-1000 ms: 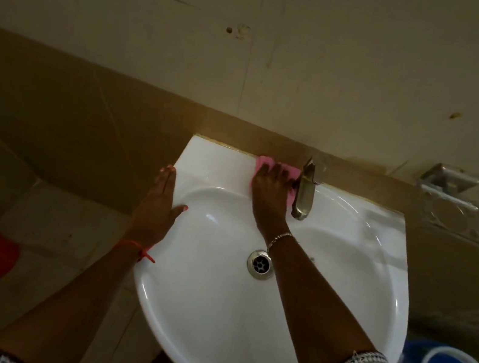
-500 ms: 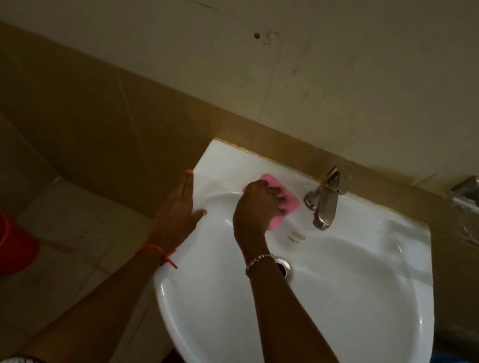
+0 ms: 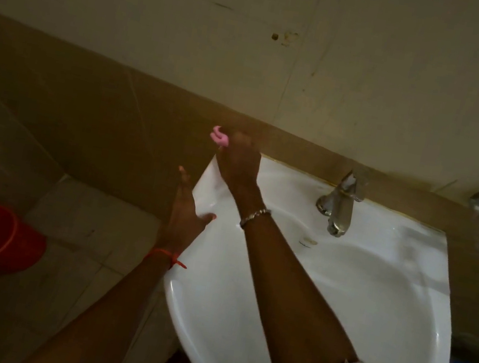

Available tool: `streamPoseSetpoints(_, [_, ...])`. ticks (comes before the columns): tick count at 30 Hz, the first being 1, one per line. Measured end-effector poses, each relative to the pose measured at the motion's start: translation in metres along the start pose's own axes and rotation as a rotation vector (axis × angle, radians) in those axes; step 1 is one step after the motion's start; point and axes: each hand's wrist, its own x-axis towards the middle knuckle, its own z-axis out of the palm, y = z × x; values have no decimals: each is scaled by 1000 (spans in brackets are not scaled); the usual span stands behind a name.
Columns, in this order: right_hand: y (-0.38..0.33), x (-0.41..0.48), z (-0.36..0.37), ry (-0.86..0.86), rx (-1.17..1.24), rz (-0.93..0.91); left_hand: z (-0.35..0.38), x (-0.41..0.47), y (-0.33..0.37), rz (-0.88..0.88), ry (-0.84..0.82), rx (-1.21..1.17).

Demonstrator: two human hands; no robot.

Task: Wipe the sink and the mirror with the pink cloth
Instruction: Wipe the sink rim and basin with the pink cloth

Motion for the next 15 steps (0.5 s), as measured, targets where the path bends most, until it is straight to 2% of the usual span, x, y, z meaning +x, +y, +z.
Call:
streamPoseSetpoints(3, [19, 4, 14, -286, -294, 20, 4, 4, -5, 24, 13, 33])
streamPoseSetpoints(5, [19, -7, 20, -395, -426, -12, 5, 4, -6, 34, 9, 28])
streamPoseSetpoints(9, [18, -32, 19, -438, -528, -191, 7, 7, -12, 66, -4, 53])
streamPoseSetpoints(13, [33, -59, 16, -478, -527, -351, 8, 8, -14, 81, 16, 48])
streamPoseSetpoints(15, [41, -66, 11, -445, -508, -419, 8, 6, -14, 103, 30, 60])
